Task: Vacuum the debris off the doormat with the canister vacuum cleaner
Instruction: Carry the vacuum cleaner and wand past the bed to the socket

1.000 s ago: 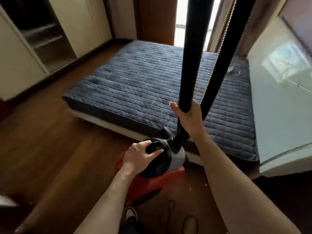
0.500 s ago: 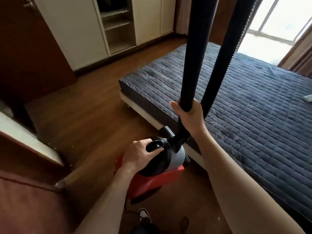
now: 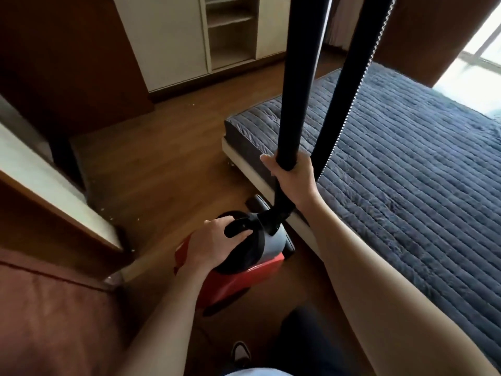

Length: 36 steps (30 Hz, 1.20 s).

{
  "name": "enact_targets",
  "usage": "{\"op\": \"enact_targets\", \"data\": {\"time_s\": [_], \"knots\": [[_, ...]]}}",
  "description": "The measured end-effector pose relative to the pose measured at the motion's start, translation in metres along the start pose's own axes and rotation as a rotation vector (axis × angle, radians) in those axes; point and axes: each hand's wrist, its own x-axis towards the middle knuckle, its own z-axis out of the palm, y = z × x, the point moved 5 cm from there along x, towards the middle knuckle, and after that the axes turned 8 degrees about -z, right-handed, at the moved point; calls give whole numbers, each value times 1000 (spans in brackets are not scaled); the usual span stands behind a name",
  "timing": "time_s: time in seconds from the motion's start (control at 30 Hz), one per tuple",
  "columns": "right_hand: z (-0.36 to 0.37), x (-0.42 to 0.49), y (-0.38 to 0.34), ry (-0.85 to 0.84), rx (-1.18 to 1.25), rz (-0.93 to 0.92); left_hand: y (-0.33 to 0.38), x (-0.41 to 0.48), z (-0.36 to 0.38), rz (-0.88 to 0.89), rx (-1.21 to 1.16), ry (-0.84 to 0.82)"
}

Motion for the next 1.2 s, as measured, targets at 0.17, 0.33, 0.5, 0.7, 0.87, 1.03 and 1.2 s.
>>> {"op": "enact_targets", "data": {"time_s": [0.17,0.33,0.5,0.7,0.87,1.03,1.2], "knots": [[40,41,14,-78,19,17,-20,32,-9,-46,-6,23],[70,99,40,-165,58,4,-33,84,-7,-112,-12,103],[99,184,80,-256,135,-21,-31,161,-6,-242,19,156],[122,288,111,-365,155,-8,-18,254,-6,-359,92,258],[142,348,123,-418,170,-27,-13,303,-16,-378,109,359],[156,383,126,-456,182,-44,-15,336,-25,-438,138,347],[171,416,130,-486,202,-43,-20,367,-34,-464,130,357]]}}
